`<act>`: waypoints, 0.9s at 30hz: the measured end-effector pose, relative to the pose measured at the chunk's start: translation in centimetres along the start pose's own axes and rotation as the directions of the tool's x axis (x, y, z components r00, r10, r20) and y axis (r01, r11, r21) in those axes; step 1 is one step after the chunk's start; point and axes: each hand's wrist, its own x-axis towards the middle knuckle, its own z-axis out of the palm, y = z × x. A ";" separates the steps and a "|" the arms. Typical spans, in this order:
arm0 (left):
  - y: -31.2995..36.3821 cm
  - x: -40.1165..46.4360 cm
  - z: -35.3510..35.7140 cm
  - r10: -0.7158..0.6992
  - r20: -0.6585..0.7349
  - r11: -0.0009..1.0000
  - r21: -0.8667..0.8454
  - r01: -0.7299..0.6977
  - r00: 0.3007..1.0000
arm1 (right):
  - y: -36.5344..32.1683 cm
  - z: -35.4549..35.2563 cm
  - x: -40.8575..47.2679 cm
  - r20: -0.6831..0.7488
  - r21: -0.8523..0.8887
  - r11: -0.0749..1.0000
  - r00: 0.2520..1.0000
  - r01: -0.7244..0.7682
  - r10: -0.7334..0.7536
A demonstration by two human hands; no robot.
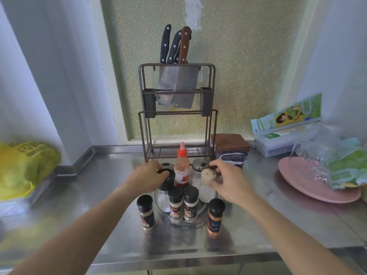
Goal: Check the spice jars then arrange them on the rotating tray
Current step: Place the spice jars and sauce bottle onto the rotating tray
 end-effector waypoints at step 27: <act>-3.0 -3.5 1.8 -0.074 0.062 0.988 -0.127 0.082 0.995 | -3.9 2.4 -5.4 -0.105 -0.023 0.994 0.989 0.106 -0.108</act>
